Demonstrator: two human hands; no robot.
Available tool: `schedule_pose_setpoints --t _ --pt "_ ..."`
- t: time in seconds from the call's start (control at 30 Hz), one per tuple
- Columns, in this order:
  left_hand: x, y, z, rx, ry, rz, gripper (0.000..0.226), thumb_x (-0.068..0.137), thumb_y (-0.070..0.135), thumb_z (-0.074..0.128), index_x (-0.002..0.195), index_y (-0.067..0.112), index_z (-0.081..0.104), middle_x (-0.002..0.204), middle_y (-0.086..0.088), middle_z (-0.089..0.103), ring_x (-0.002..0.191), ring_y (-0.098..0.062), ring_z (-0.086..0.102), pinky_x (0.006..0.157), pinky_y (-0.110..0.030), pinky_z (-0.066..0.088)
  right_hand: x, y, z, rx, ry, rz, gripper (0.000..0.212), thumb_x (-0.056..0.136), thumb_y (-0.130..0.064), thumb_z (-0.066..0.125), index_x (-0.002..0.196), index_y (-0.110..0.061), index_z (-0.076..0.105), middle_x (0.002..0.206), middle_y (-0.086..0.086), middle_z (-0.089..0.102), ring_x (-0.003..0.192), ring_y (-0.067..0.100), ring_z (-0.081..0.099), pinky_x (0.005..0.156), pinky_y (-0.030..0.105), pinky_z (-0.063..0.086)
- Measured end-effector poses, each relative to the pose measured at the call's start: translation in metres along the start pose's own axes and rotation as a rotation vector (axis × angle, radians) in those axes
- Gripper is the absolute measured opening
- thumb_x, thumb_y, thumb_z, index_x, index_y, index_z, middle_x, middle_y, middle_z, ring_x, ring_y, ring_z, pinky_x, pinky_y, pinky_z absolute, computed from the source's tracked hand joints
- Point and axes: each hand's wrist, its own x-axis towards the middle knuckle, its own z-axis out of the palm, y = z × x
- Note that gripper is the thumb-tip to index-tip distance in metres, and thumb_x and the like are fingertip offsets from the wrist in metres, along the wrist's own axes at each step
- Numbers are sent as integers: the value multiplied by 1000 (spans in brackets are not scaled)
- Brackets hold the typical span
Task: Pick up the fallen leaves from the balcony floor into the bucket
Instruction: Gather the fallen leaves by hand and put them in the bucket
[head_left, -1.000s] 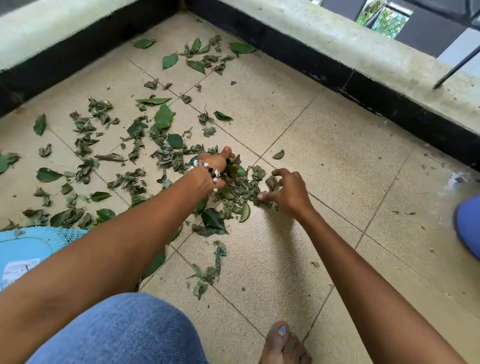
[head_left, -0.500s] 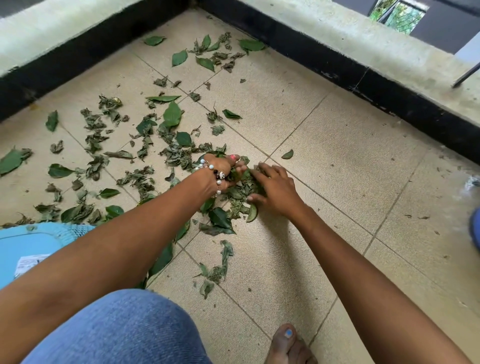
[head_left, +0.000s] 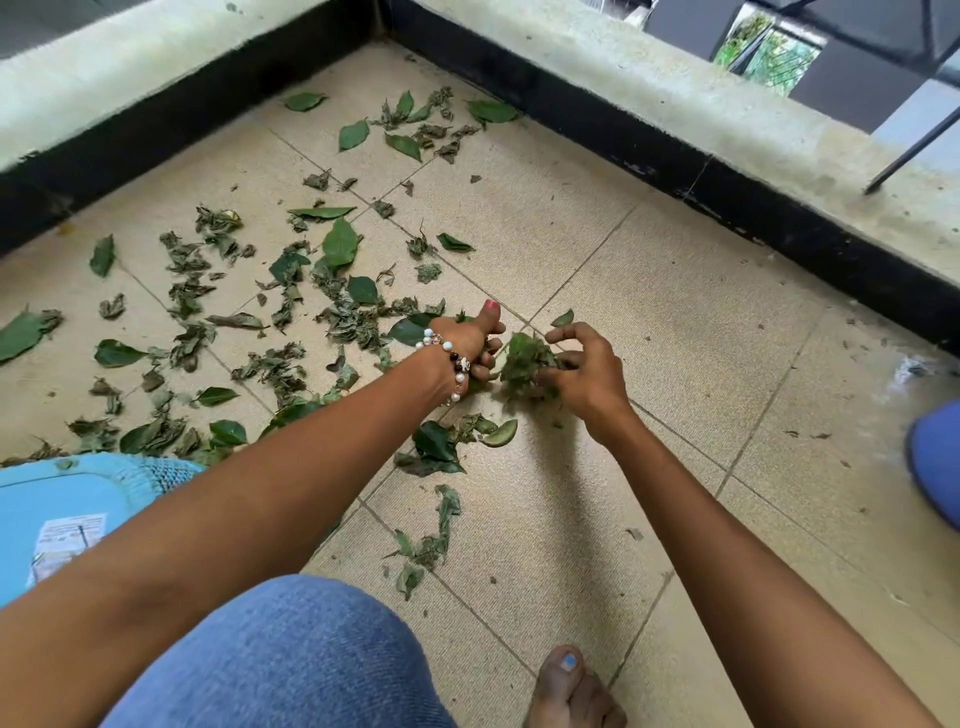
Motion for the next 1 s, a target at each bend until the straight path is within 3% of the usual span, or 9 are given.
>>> schedule_pose_setpoints --t 0.17,0.3,0.4,0.47,0.53,0.6,0.7,0.77,1.0 --pt "-14 9 10 147 -31 -1 53 83 63 61 85 10 66 62 -4 54 43 -13 41 37 -17 30 -6 -28 -10 313 -152 -13 14 89 8 59 93 -3 67 81 10 67 68 20 61 56 22 52" --pt "-20 17 26 35 -116 -89 109 50 90 60 119 5 64 99 -15 70 76 -29 65 54 -29 49 -13 -58 -9 656 -91 140 14 91 6 53 99 1 65 85 12 67 82 27 59 67 30 51" --pt "-52 38 40 -123 -192 -146 78 84 73 45 113 4 67 108 -18 70 96 -31 67 85 -42 54 -25 -87 -3 781 27 122 16 90 -1 50 91 -2 66 89 12 63 87 23 60 80 38 51" --pt "25 8 47 -301 -152 -166 72 85 75 42 103 11 69 110 -20 69 103 -36 65 94 -47 49 -37 -110 -4 881 71 52 18 89 -5 48 80 -5 65 82 10 63 81 21 60 78 36 52" --pt "59 3 63 -462 -169 -110 93 65 95 37 97 13 65 116 -27 62 115 -48 55 102 -59 39 -47 -136 -11 1003 87 30 23 89 -12 51 74 -8 67 78 7 67 77 21 64 78 36 54" --pt "25 36 70 -558 -138 -119 76 81 81 38 93 9 62 108 -27 64 109 -42 58 106 -52 37 -48 -151 -17 1096 90 29 29 92 -21 55 70 -10 70 80 7 70 79 22 66 84 40 54" --pt "-126 119 78 -595 -95 -31 50 94 45 43 113 1 57 114 -20 65 99 -35 62 95 -45 48 -58 -184 -39 1129 129 -18 27 92 -26 61 101 -1 67 92 13 68 81 23 66 74 38 57" --pt "-142 134 88 -607 -49 -9 47 95 37 42 121 0 55 118 -22 63 102 -38 62 89 -46 51 -65 -204 -58 1138 173 -54 32 94 -22 59 113 4 61 96 15 67 80 22 66 65 32 56" --pt "-212 153 148 -536 -182 83 22 94 22 50 92 4 63 100 -16 67 91 -34 65 85 -44 54 -98 -227 -134 1167 274 -211 31 99 -25 49 85 -4 67 84 12 67 78 24 64 82 39 55"
